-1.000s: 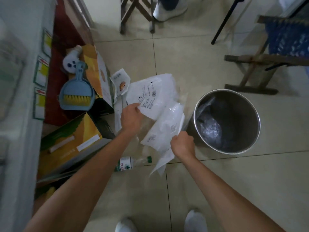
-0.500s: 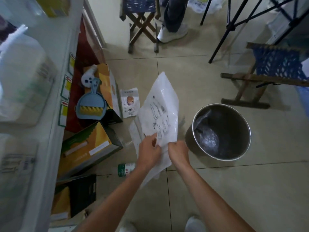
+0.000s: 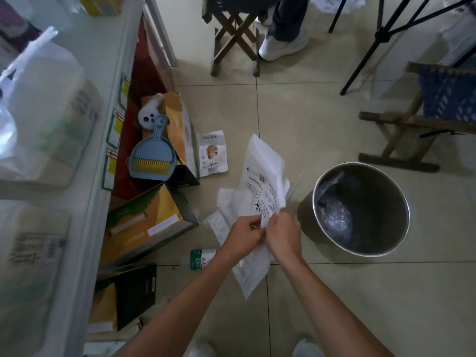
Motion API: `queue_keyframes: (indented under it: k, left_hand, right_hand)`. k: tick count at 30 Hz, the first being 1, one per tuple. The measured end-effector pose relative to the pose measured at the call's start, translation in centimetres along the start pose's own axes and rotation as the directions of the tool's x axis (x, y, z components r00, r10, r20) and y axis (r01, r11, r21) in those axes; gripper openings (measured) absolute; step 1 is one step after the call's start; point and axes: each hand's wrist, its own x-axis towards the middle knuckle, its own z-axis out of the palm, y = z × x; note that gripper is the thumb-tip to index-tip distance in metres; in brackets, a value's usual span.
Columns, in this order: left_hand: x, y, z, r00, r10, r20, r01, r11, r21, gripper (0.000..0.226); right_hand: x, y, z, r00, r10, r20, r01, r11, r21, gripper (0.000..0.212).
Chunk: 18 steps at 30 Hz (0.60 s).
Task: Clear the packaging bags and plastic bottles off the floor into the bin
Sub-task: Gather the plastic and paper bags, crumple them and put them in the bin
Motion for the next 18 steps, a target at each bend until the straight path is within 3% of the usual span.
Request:
queue_keyframes:
  k: [3,9,11,13,18]
  left_hand:
    - [0.5,-0.5,-1.8,0.996,-0.083,-0.015,0.081,0.99,-0.117,0.019]
    - [2.4,-2.5,-6.1,0.944,-0.13,-0.304,0.113,0.991,-0.072,0.02]
    - [4.1,-3.2,-7.5,0.922,-0.098,-0.373,0.116,0.993,0.025,0.023]
    - [6.4,-4.0,-8.9,0.912,-0.022,-0.41,0.131,0.962,0.24,0.027]
    - [15.2,-7.3,-10.5,0.953,0.038,-0.3,0.136,0.832,0.538,0.04]
  right_hand:
    - [0.4,-0.8,-0.3,0.999,-0.035,-0.039,0.03,0.991,-0.127,0.019]
    - [2.1,-0.6,-0.6,0.996,-0.034,-0.079,0.018,0.982,-0.19,0.015]
    - [2.3,-0.5,-1.2,0.995,-0.023,-0.094,0.004,0.981,-0.196,0.013]
    - [2.2,-0.8,-1.8,0.994,-0.034,-0.104,0.007,0.97,-0.244,0.012]
    - [2.6,-1.0,-3.4,0.987,-0.113,-0.113,0.059,0.915,-0.399,0.016]
